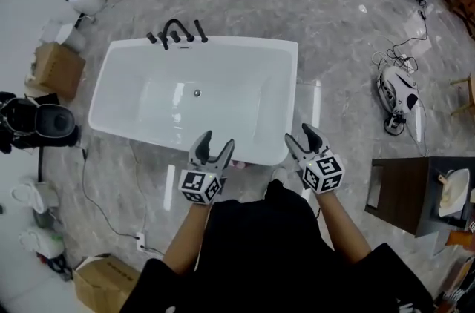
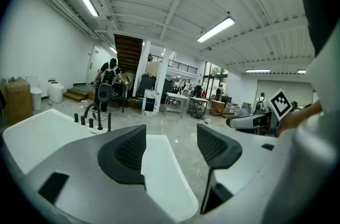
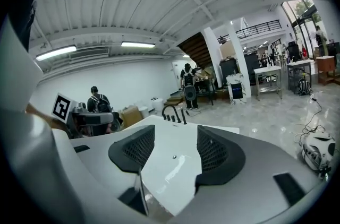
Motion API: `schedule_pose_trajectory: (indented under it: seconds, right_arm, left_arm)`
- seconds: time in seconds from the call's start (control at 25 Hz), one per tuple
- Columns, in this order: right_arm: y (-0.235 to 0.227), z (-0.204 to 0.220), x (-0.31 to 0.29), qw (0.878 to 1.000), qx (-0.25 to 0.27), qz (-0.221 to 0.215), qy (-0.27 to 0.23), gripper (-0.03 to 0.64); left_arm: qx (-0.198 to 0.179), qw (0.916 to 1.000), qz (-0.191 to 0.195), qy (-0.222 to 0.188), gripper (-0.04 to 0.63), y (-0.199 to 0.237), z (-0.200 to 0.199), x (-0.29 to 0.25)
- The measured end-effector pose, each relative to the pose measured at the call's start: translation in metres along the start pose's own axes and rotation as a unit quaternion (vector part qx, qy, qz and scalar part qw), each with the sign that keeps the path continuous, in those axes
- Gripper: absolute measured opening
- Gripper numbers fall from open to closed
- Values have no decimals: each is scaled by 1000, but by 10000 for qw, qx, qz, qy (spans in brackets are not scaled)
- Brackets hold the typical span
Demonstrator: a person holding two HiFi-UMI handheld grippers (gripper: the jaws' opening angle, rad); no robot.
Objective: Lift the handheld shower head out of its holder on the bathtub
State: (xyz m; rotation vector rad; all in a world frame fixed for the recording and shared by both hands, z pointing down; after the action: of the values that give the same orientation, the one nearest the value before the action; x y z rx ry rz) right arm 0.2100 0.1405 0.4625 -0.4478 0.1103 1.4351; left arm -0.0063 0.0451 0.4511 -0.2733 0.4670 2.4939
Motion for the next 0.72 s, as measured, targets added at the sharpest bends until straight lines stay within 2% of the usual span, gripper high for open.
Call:
schedule_pose_trajectory:
  seconds: [0.16,0.32,0.72]
  right_arm:
    - [-12,-2,-16,9995,68,-301,86,221]
    - [-20,-7,-26,9988,128,-461,97,221]
    - [-33,8,-47,9983,-96,-474,329,221]
  left_arm:
    - [-44,9999,-159,33,279,-3,-8,-21]
    - [-88,9998,-151,108,279,-7,-9,-40]
    - [2,9997,-142,216,279,10,0,-89]
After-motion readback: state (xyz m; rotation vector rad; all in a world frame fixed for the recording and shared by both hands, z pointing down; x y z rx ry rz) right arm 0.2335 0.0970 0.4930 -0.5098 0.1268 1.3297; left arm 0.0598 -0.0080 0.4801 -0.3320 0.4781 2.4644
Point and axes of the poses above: the fingertips, and each gripper's own axes: x backward along the fingers, y to its left, z out of its underside, the point moved 2 cm from there along x, backward along the fingers, and after that the axes turned 3 degrees about x, right-handed, at the moved point
